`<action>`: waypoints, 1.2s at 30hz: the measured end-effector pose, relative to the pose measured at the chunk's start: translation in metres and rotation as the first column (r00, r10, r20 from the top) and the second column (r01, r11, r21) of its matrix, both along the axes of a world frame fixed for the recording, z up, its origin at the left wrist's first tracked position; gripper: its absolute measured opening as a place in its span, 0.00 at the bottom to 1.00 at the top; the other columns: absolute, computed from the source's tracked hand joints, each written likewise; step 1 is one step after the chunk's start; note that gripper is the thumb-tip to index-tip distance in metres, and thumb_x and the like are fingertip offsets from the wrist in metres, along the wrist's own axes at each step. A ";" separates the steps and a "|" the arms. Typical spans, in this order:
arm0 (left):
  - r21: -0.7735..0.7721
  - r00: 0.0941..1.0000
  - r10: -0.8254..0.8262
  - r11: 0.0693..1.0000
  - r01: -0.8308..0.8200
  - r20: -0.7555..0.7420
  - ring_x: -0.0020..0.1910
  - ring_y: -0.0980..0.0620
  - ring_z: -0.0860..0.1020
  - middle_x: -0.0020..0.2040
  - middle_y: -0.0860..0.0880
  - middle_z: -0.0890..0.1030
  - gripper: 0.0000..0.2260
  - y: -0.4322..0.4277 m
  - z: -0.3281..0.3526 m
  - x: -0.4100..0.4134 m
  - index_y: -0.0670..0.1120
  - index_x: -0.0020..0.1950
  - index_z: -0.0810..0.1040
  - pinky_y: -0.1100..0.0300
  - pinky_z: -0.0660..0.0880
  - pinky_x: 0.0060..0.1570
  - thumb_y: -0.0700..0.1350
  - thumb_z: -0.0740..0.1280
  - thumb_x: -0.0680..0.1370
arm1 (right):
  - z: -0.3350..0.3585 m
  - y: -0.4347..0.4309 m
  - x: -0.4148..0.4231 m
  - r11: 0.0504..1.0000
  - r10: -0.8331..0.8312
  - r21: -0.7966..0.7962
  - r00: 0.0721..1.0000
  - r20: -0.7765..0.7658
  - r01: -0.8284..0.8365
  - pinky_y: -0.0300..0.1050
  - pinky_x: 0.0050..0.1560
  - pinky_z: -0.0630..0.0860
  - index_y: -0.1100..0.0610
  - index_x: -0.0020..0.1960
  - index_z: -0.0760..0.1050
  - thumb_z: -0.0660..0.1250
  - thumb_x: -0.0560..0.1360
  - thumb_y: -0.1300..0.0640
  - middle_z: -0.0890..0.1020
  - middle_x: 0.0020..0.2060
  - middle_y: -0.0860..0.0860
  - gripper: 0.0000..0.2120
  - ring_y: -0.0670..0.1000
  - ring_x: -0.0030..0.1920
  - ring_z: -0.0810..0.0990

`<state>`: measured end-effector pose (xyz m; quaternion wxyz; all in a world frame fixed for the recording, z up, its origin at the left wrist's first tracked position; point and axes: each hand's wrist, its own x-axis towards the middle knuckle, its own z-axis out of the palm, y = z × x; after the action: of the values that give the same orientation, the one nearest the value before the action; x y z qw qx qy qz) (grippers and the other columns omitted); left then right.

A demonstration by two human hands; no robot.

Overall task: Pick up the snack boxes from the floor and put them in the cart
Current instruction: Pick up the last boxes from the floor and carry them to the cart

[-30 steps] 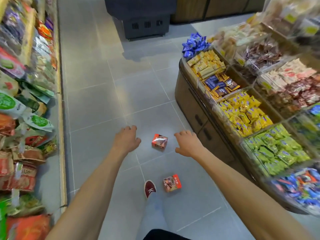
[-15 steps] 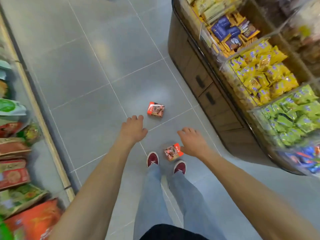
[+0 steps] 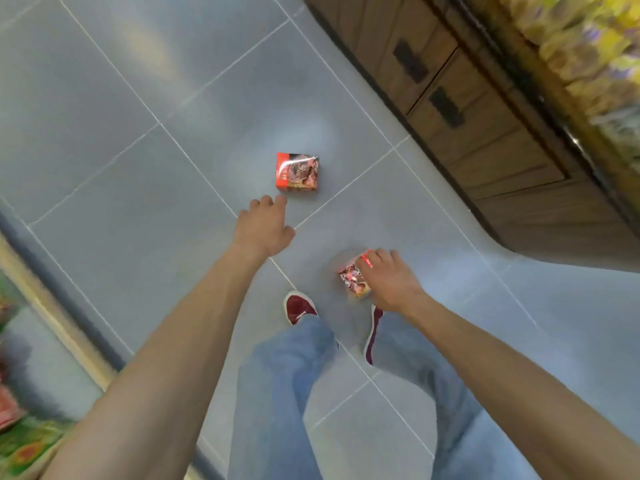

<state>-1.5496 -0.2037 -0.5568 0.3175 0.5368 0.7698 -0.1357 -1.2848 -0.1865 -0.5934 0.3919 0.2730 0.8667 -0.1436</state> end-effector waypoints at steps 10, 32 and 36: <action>0.087 0.991 -0.130 0.987 0.133 -0.037 0.64 0.36 0.70 0.66 0.38 0.70 0.31 0.065 -0.221 -0.025 0.41 0.75 0.61 0.44 0.69 0.60 0.48 0.69 0.75 | -0.233 -0.018 0.040 0.999 -0.025 -0.030 0.997 0.070 0.027 0.62 0.71 0.65 0.61 0.72 0.71 0.75 0.62 0.54 0.74 0.69 0.61 0.40 0.65 0.71 0.71; 0.094 0.912 -0.332 0.927 0.363 -0.242 0.80 0.40 0.47 0.80 0.41 0.46 0.66 0.165 -0.381 -0.061 0.40 0.80 0.38 0.42 0.51 0.76 0.70 0.75 0.61 | -0.374 -0.014 0.056 0.959 0.253 0.223 0.887 -0.387 -0.177 0.57 0.63 0.77 0.60 0.65 0.76 0.58 0.72 0.58 0.82 0.56 0.58 0.23 0.61 0.58 0.81; 0.041 0.858 -0.439 0.884 0.465 -0.265 0.80 0.41 0.48 0.81 0.42 0.47 0.68 0.177 -0.394 -0.057 0.39 0.80 0.38 0.43 0.53 0.76 0.73 0.73 0.59 | -0.380 -0.016 0.059 0.939 0.284 0.293 0.883 -0.374 -0.178 0.56 0.66 0.74 0.61 0.68 0.62 0.59 0.72 0.57 0.80 0.59 0.57 0.25 0.61 0.61 0.79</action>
<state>-1.6067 -0.0271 -0.9510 0.1499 0.6971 0.6615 -0.2323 -1.2260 -0.2028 -0.9731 0.1778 0.1780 0.9670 -0.0390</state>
